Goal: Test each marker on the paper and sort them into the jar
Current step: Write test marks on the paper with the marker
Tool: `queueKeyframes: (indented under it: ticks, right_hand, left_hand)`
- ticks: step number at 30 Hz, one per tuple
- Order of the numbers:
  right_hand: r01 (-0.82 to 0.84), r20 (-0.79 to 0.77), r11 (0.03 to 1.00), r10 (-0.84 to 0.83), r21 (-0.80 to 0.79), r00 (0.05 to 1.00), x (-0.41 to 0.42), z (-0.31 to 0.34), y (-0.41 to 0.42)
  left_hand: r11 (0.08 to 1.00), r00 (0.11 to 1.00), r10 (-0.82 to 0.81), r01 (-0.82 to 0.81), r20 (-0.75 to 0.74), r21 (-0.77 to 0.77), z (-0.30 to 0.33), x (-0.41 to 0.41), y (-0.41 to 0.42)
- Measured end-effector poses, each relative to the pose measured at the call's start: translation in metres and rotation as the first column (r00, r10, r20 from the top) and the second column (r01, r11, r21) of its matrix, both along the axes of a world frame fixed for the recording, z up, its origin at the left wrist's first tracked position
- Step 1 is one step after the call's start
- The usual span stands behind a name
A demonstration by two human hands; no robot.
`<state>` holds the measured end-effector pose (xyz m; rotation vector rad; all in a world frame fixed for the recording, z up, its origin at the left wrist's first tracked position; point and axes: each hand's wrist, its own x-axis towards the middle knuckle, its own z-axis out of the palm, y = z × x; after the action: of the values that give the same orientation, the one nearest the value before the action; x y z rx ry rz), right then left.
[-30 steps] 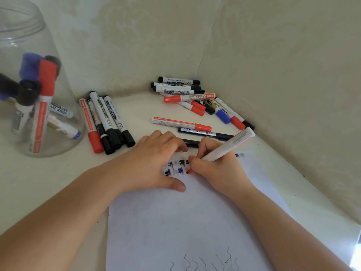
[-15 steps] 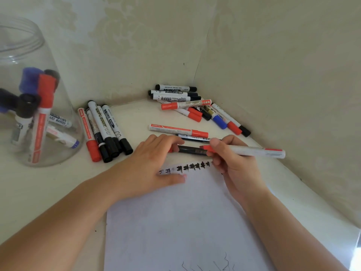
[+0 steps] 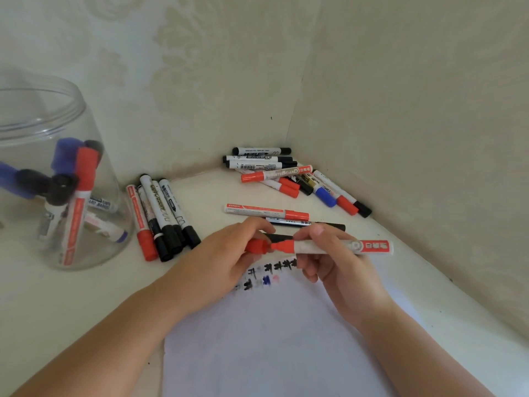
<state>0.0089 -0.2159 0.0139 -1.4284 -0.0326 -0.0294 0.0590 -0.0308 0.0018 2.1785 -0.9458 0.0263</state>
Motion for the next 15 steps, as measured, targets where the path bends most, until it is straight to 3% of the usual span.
queueKeyframes:
  ticks: [5,8,11,15]
  right_hand:
    - [-0.027,-0.030,0.998,0.025,-0.064,0.999,-0.002,-0.002,0.006]
    - [-0.025,0.002,1.000,0.025,-0.008,1.000,-0.002,-0.002,0.006]
    - [-0.053,0.048,0.997,0.051,0.056,0.998,-0.003,0.002,0.005]
    - [-0.076,0.042,0.985,0.070,0.157,0.997,-0.003,0.001,0.004]
  left_hand:
    - [0.998,0.995,-0.069,0.068,0.069,0.019,0.004,-0.007,-0.005]
    - [0.999,0.992,-0.031,0.025,0.120,0.045,0.008,-0.009,-0.005]
    - [0.997,0.956,0.017,-0.038,0.292,0.068,0.014,-0.005,0.000]
    - [0.990,0.916,-0.022,-0.038,0.400,0.139,0.020,-0.006,0.002]
